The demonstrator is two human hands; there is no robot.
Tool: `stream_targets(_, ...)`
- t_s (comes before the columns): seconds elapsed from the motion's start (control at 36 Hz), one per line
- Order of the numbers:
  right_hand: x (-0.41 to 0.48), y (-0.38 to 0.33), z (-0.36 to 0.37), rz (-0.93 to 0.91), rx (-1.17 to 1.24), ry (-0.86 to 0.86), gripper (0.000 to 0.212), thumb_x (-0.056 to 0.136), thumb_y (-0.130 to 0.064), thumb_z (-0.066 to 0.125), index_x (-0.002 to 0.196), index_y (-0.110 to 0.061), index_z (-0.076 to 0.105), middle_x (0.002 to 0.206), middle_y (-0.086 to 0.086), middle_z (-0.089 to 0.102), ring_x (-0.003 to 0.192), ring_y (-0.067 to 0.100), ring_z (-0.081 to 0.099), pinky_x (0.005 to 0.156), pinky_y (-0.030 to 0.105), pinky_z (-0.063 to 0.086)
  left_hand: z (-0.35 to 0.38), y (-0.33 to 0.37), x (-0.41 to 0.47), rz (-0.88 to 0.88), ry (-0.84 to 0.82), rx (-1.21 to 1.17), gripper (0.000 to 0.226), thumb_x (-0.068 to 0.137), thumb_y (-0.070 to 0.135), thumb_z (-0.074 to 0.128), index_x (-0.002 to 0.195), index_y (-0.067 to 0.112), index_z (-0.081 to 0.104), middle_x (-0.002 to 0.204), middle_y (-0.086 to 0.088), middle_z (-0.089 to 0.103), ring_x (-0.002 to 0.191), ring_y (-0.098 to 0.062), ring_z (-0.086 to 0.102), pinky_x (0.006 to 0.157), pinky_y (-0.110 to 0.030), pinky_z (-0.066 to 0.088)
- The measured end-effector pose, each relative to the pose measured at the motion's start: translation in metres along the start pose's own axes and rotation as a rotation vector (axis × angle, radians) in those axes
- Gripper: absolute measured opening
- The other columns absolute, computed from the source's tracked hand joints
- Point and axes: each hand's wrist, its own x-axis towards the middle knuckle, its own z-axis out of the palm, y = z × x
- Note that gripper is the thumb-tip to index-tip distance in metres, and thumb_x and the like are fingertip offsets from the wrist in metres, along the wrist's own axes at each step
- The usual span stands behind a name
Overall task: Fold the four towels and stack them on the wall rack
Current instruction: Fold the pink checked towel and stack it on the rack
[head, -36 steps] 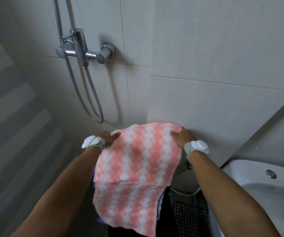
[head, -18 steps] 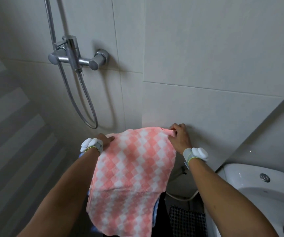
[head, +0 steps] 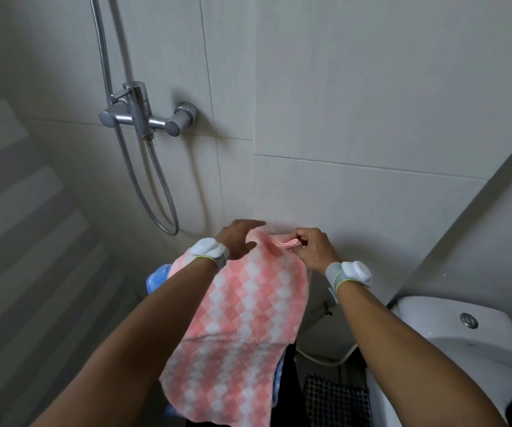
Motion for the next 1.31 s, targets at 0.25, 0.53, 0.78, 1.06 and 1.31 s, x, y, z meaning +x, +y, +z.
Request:
stream_targets(0.25,-0.018,-0.027,-0.043,-0.046,0.013,-0.023,0.010,0.080,-0.010,0.074,0.082,-0.020,0.075,0.077,-0.007,0.075,0.070,0.005,0.067,0.070,0.021,0.049,-0.022,0.034,-0.004,-0.033,0.006,-0.078,0.019,0.084,0.045,0.070,0.095,0.030,0.076,0.089,0.001,0.073,0.090,-0.023,0.066,0.082,-0.035,0.052)
stream_targets(0.53,-0.033,-0.052,-0.080,-0.081,0.050,0.095,0.007,0.082,-0.013,0.075,0.082,-0.020,0.076,0.076,-0.005,0.075,0.072,0.011,0.066,0.071,0.025,0.050,-0.048,-0.029,-0.070,-0.262,0.029,0.033,0.019,0.085,0.039,0.070,0.093,0.022,0.074,0.084,-0.004,0.070,0.087,-0.023,0.067,0.074,-0.030,0.046)
stream_targets(0.78,-0.027,-0.103,-0.095,-0.125,-0.002,0.288,0.011,0.082,-0.014,0.069,0.078,-0.023,0.071,0.077,-0.002,0.073,0.075,0.019,0.067,0.071,0.028,0.052,-0.109,-0.067,-0.155,-0.439,0.223,-0.026,0.018,0.089,0.031,0.067,0.087,0.016,0.075,0.076,-0.004,0.065,0.076,-0.021,0.062,0.064,-0.025,0.038)
stream_targets(1.06,-0.018,-0.191,-0.114,-0.344,0.045,0.365,0.013,0.085,-0.008,0.064,0.085,-0.020,0.069,0.075,0.003,0.069,0.071,0.023,0.063,0.070,0.032,0.054,-0.171,-0.069,-0.214,-0.600,0.630,-0.194,0.024,0.095,0.026,0.060,0.097,0.004,0.071,0.097,-0.020,0.070,0.093,-0.038,0.065,0.072,-0.034,0.043)
stream_targets(1.31,-0.030,-0.272,-0.138,-0.572,0.026,0.251,0.027,0.083,0.002,0.046,0.092,-0.021,0.057,0.069,0.009,0.062,0.059,0.025,0.066,0.066,0.036,0.055,-0.224,-0.045,-0.263,-0.581,1.073,-0.440,0.024,0.085,0.021,0.073,0.093,0.013,0.053,0.077,-0.008,0.061,0.071,-0.024,0.054,0.064,-0.030,0.038)
